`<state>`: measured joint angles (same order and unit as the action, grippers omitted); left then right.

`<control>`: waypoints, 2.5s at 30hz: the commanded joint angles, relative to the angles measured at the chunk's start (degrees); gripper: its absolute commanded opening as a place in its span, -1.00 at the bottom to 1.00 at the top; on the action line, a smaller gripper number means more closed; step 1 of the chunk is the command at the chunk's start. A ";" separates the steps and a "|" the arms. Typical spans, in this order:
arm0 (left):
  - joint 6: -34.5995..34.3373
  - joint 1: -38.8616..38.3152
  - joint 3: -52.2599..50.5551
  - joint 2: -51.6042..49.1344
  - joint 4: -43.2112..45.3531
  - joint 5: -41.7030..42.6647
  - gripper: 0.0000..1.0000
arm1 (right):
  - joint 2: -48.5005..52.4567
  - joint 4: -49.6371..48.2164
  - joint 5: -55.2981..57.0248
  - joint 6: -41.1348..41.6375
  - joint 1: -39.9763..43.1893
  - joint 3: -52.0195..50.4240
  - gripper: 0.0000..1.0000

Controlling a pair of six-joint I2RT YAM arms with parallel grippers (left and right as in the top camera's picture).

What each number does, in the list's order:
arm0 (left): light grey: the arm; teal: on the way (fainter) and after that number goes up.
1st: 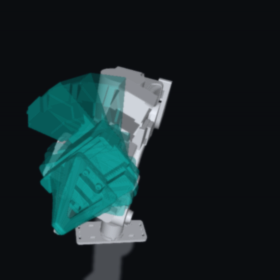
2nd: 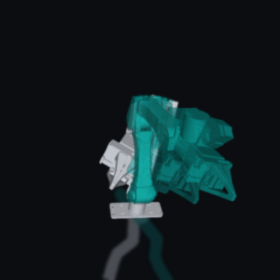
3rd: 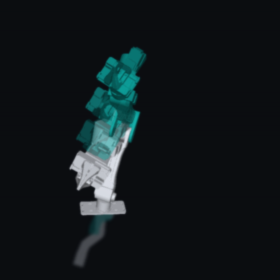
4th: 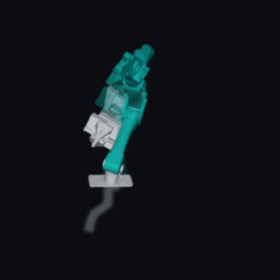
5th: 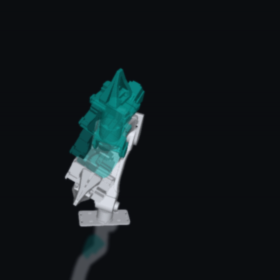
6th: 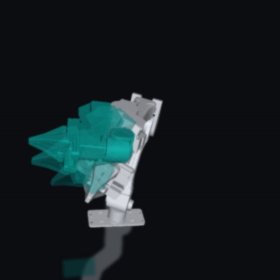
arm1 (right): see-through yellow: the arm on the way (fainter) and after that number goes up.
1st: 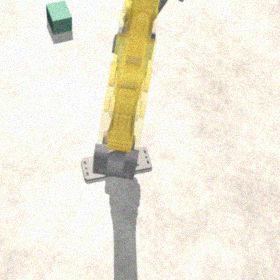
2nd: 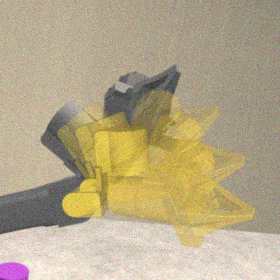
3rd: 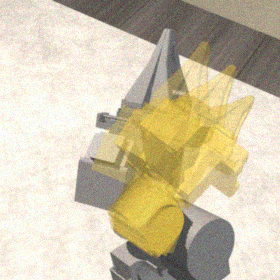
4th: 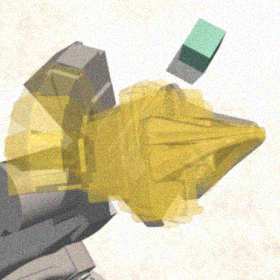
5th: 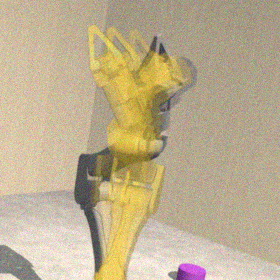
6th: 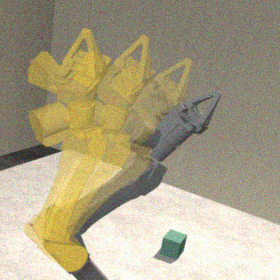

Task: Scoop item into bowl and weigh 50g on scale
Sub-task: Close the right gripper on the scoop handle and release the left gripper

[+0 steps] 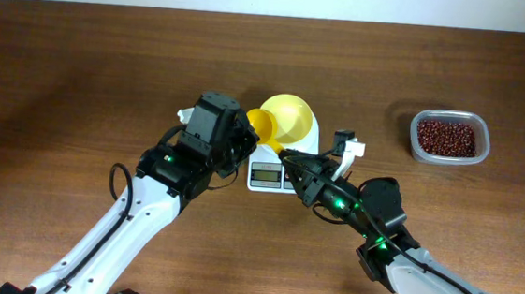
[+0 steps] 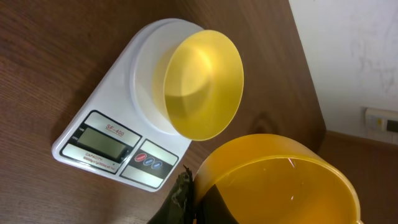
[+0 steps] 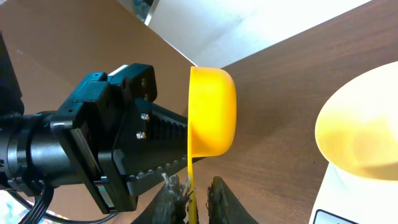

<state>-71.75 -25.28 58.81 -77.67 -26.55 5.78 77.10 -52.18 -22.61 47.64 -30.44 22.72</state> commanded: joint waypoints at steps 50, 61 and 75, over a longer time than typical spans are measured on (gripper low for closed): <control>1.49 -0.24 0.52 0.76 -0.94 0.42 -0.40 | 0.26 -0.39 -3.76 -0.39 -0.42 0.87 -0.92; 1.49 -0.24 0.52 0.76 2.34 -2.56 0.80 | 0.24 -3.54 -3.93 -0.42 -0.24 0.87 -0.92; 15.63 -0.20 0.55 0.76 13.92 3.50 0.98 | 0.26 -5.75 -3.78 -0.61 2.36 0.87 -0.92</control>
<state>-65.80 -25.50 58.78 -77.67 -16.91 4.95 77.21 -58.02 -23.38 47.59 -28.71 22.92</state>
